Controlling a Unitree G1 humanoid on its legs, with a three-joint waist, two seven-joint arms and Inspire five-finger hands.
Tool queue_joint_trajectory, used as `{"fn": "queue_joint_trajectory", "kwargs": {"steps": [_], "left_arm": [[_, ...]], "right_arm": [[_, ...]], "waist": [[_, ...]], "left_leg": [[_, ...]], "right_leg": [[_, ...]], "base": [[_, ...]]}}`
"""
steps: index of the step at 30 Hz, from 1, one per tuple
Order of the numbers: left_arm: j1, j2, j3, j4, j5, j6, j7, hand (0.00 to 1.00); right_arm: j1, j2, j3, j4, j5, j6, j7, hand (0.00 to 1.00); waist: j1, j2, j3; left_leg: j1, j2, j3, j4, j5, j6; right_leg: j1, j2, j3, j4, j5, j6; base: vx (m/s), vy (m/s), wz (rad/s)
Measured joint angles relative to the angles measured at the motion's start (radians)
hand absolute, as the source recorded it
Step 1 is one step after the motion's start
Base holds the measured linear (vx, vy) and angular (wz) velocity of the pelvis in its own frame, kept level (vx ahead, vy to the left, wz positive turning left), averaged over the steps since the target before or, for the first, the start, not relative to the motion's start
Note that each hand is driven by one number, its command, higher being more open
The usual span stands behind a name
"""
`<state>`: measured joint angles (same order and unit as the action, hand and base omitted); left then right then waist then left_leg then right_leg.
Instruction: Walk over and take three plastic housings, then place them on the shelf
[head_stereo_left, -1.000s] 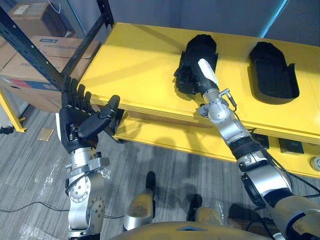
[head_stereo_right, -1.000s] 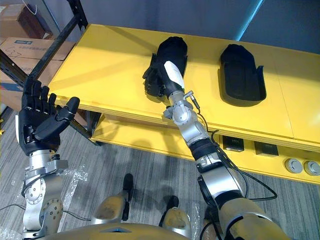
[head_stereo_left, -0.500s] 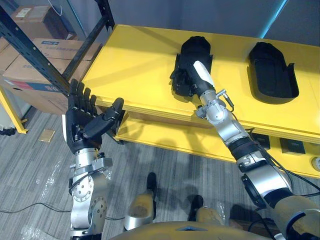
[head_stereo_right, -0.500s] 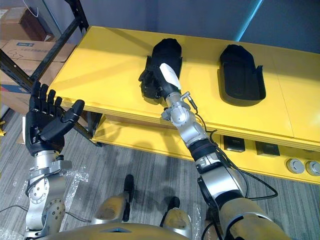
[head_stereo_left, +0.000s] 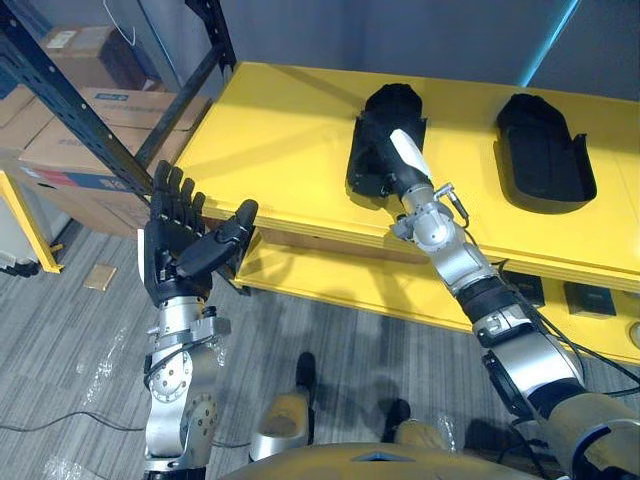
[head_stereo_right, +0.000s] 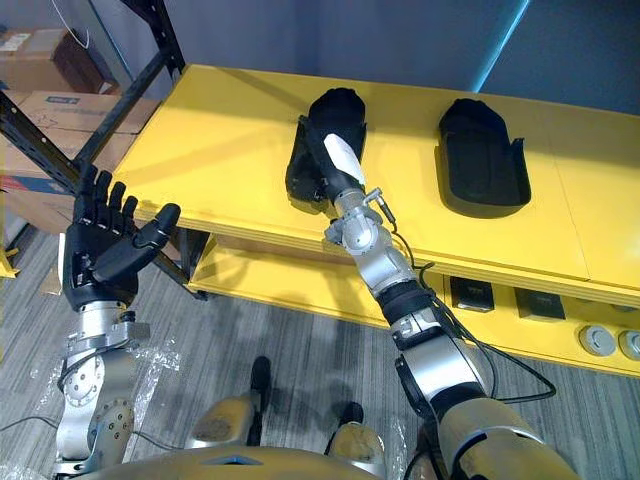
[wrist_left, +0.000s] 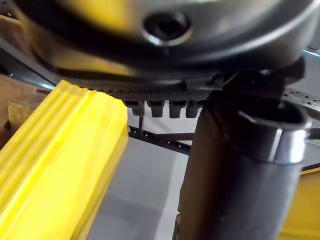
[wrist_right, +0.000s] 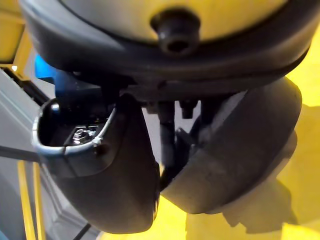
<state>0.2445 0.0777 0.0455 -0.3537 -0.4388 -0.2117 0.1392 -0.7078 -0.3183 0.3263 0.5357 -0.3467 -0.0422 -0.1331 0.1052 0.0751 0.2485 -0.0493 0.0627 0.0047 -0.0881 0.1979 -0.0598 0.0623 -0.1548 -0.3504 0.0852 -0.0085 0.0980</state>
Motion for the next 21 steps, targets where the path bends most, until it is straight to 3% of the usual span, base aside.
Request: {"fn": "queue_joint_trajectory", "kwargs": {"steps": [9,15,21], "left_arm": [[0.0,0.001,-0.001,0.01,-0.004,0.006,-0.002,1.0],[-0.006,0.005,-0.012,0.016,-0.004,0.028,-0.013,1.0],[-0.012,0.02,-0.028,0.027,-0.003,0.067,-0.017,1.0]], "right_arm": [[0.038,-0.002,-0.001,-0.174,-0.013,0.016,0.037,1.0],[0.066,-0.038,0.0,-0.369,-0.032,0.016,0.045,1.0],[0.069,-0.039,0.004,-0.449,-0.029,0.016,0.057,1.0]], "waist": [[-0.023,0.0,-0.022],[-0.027,-0.002,-0.039],[-0.028,-0.015,-0.066]], "left_leg": [[0.005,0.002,0.013,0.0,-0.001,0.0],[0.005,0.002,0.018,0.0,-0.003,0.002],[0.009,0.002,0.021,0.0,-0.006,0.001]], "right_leg": [[-0.001,0.003,0.013,-0.002,0.003,0.003],[0.002,0.003,0.018,-0.015,0.01,0.008],[0.009,0.006,0.022,-0.026,0.011,0.007]], "base": [[0.0,0.0,-0.04],[0.0,-0.011,-0.01],[0.0,-0.028,-0.01]]}}
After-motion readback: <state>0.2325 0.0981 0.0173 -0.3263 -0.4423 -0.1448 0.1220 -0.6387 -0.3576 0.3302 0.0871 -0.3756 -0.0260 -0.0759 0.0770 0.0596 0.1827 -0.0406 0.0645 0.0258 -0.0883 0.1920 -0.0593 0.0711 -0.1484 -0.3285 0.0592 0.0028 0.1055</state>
